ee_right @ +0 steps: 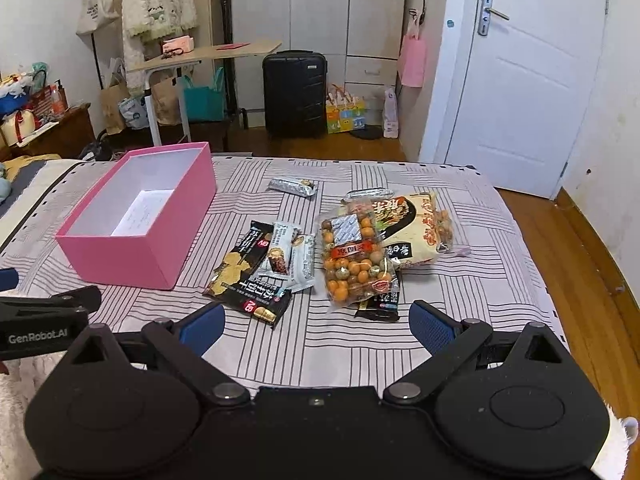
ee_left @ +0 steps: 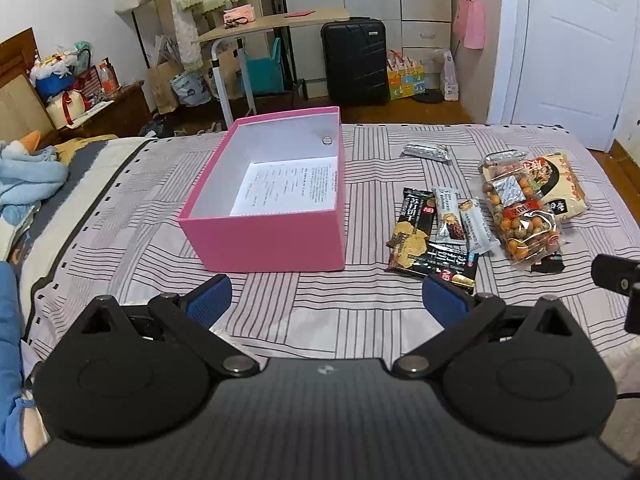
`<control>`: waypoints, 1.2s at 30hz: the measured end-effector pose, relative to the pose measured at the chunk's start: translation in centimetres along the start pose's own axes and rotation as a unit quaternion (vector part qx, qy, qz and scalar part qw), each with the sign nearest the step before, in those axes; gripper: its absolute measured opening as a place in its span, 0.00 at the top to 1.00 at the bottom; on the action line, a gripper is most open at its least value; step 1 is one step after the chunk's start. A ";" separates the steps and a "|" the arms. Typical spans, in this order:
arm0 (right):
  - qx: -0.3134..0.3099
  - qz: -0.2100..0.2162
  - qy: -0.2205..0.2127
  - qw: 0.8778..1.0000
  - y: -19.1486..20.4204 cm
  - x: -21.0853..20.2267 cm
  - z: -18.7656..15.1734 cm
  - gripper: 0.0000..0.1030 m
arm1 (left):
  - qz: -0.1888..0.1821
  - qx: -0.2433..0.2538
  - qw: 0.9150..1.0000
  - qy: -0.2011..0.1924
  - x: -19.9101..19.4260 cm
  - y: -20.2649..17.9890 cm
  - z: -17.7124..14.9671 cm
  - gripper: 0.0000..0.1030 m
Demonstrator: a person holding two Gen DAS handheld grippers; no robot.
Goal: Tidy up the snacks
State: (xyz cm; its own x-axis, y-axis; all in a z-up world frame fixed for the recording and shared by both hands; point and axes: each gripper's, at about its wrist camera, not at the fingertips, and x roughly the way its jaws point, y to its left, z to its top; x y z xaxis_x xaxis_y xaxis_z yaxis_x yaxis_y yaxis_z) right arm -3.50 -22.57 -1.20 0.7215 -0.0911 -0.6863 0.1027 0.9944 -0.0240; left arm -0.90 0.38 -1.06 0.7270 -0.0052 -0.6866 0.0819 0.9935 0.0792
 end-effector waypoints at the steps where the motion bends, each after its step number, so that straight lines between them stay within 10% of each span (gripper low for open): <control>1: 0.001 0.000 0.000 1.000 0.0 0.1 0.0 0.03 | -0.002 0.001 1.000 0.002 0.1 0.0 0.0 0.00; 36: 0.001 -0.032 -0.008 0.999 -2.0 0.5 -0.5 0.03 | -0.047 -0.019 0.998 0.037 0.1 -0.1 0.3 0.02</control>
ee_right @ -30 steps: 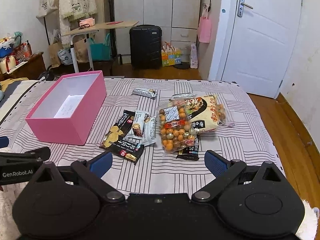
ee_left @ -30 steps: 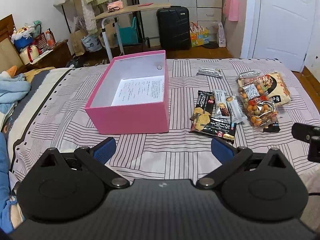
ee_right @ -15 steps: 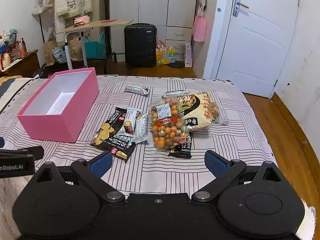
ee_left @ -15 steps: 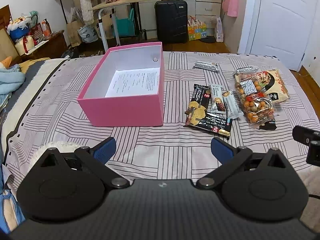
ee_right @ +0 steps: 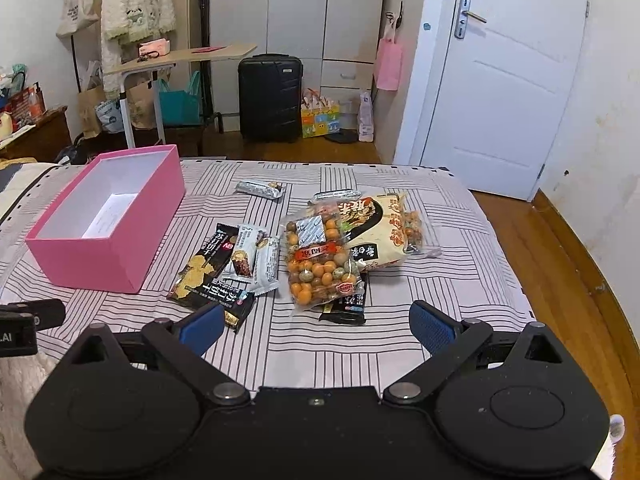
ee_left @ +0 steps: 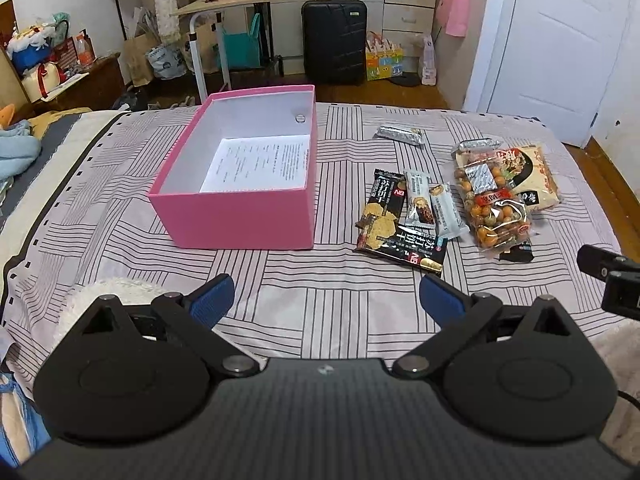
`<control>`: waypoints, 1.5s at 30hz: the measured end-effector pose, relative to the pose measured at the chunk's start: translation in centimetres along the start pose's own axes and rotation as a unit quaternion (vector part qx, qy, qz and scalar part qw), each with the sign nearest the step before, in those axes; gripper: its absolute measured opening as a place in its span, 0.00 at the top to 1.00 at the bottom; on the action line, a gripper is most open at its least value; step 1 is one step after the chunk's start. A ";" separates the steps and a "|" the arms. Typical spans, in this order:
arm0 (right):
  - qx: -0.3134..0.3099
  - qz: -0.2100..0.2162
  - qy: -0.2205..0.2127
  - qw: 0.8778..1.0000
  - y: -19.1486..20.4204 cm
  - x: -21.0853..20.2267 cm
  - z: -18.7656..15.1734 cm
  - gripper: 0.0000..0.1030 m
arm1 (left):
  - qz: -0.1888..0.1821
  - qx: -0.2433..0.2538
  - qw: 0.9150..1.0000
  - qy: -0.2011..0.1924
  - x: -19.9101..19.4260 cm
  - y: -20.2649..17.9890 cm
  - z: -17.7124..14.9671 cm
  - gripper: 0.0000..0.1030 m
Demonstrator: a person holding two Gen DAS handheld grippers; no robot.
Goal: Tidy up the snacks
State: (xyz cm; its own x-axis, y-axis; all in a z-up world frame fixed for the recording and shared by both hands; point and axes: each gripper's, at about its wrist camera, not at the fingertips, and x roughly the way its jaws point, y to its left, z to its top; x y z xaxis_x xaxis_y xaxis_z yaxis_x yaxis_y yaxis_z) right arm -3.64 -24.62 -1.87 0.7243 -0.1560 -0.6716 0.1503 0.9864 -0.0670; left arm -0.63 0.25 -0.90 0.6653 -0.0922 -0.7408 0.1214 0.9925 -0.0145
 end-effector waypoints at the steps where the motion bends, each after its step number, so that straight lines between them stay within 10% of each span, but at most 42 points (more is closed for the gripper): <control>1: -0.001 0.000 0.001 1.000 0.0 0.0 0.0 0.03 | 0.000 -0.001 1.000 0.000 0.0 0.0 0.0 0.02; 21: -0.053 0.081 -0.103 0.990 -1.5 0.9 4.0 0.03 | -0.024 0.019 1.000 0.001 2.1 0.0 4.0 0.02; 28: -0.122 0.181 -0.014 0.976 -0.9 8.8 5.0 0.09 | -0.041 0.134 0.990 -0.023 6.7 -4.0 7.6 0.05; 34: -0.197 0.216 0.049 0.955 0.9 13.8 2.7 0.14 | -0.133 0.095 0.986 0.033 13.7 -5.5 9.0 0.18; 45: -0.207 0.235 0.120 0.942 4.7 20.1 -1.5 0.21 | -0.017 0.202 0.978 0.052 22.1 -8.1 6.0 0.24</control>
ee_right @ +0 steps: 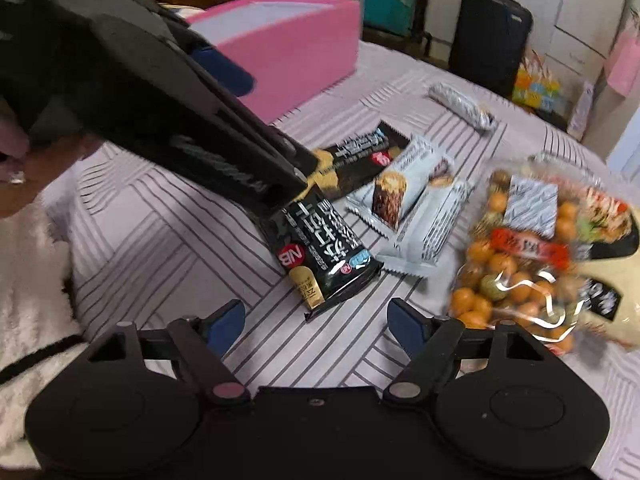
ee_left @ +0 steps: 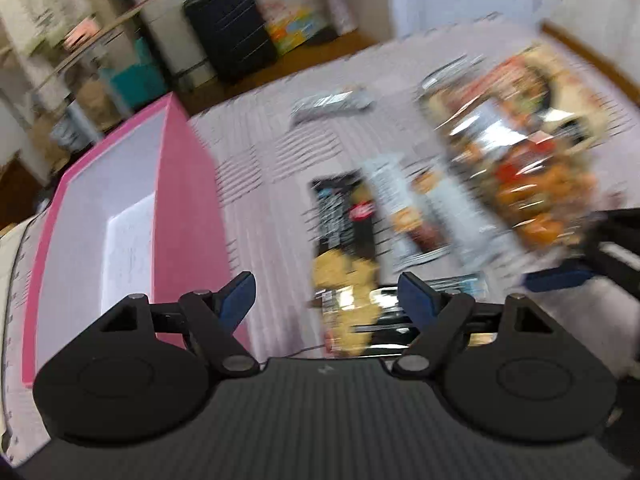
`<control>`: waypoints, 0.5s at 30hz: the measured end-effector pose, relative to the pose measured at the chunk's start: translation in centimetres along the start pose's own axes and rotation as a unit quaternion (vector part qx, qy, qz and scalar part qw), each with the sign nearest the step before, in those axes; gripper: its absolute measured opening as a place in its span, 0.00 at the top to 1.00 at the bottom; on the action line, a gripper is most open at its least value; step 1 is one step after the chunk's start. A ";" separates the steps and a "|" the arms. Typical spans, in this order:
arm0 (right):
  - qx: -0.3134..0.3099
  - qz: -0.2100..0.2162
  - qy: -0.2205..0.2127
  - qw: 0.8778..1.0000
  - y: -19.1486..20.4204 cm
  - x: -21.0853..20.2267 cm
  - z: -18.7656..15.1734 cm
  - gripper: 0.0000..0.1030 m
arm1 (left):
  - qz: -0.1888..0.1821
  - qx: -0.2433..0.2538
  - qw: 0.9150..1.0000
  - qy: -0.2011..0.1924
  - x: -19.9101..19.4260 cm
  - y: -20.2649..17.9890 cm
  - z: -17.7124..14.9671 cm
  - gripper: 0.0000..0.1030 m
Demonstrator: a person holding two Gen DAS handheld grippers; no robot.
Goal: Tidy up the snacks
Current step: 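Lower the right gripper onto the black NB cracker pack and close it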
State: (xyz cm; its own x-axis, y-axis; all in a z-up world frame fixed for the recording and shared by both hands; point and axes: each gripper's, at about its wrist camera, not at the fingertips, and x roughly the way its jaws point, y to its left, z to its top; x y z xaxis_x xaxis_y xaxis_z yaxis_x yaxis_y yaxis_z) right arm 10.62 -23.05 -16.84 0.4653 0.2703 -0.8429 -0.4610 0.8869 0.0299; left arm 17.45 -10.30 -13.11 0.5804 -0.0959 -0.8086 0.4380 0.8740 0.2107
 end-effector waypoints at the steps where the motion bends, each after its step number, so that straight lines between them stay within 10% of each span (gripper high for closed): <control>1: 0.012 0.003 0.002 1.000 -0.2 0.3 -0.1 0.21 | 0.000 -0.004 1.000 0.007 0.9 0.2 0.0 0.24; 15: 0.036 0.014 -0.006 0.999 -1.2 1.4 -0.2 0.55 | -0.107 -0.127 0.980 0.113 4.0 2.1 -1.0 0.41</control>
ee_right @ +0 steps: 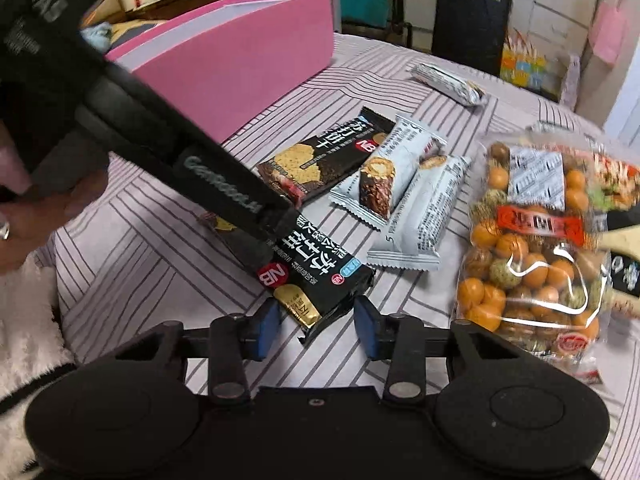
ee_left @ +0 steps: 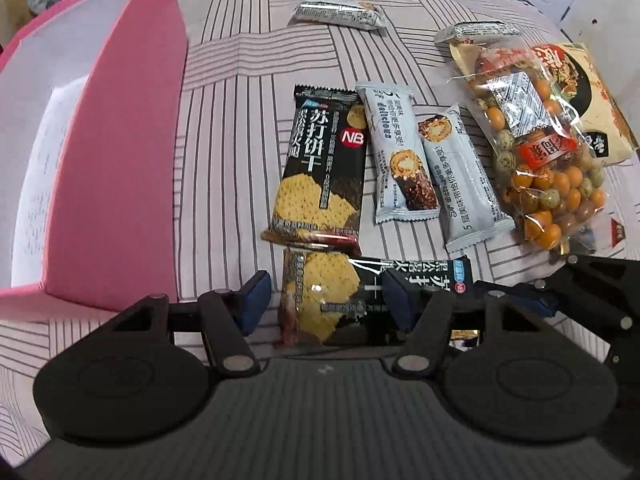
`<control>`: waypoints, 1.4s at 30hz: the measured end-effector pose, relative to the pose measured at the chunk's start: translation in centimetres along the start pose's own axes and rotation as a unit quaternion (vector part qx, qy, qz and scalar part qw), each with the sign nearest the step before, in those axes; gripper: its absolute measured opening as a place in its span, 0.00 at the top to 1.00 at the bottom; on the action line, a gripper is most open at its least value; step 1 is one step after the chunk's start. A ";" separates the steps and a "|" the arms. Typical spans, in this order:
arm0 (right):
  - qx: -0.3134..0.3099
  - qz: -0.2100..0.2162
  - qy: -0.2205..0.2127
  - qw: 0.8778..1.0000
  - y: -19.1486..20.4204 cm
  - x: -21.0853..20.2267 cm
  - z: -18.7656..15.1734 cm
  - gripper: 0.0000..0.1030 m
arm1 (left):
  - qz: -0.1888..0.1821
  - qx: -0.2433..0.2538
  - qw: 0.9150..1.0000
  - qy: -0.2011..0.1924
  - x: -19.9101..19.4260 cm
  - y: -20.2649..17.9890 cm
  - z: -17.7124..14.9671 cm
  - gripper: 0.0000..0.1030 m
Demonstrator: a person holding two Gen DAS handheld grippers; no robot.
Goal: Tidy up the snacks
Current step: 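Lower the right gripper onto the black NB cracker pack and close it, then carry the cracker pack into the pink box and open the right gripper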
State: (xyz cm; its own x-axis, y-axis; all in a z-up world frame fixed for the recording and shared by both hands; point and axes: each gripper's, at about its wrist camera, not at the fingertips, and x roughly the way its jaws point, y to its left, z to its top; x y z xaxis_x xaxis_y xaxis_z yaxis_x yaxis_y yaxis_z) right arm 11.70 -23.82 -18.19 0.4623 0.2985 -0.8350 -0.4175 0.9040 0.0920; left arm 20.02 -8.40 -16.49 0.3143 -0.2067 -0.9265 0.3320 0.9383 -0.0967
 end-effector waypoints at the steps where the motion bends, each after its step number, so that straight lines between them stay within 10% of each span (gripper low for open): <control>1: 0.001 0.000 0.000 1.000 0.0 0.0 0.0 0.55 | 0.002 -0.005 1.000 0.002 -0.1 0.1 -0.1 0.41; 11: 0.003 0.010 -0.005 1.000 -0.2 0.8 -0.4 0.49 | 0.038 -0.012 0.999 0.019 0.1 0.8 -0.9 0.10; 15: 0.003 0.016 -0.005 1.000 -0.5 0.8 -0.2 0.50 | -0.023 -0.063 0.997 0.039 0.6 2.0 -0.9 0.22; 17: 0.006 0.014 -0.003 1.000 -0.5 0.6 -0.2 0.55 | -0.039 -0.051 0.998 0.028 0.2 1.5 -1.2 0.48; 42: -0.030 -0.022 0.018 0.999 3.9 -4.1 -0.8 0.47 | -0.049 0.017 0.999 -0.003 -5.6 -1.7 -6.5 0.48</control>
State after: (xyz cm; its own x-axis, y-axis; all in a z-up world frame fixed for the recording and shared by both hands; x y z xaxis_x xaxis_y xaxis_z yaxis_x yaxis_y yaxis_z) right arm 7.58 -21.79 -14.87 0.4533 0.2458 -0.8568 -0.4442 0.8957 0.0219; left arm 11.88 -6.97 -13.47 0.2849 -0.2984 -0.9109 0.3905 0.9040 -0.1740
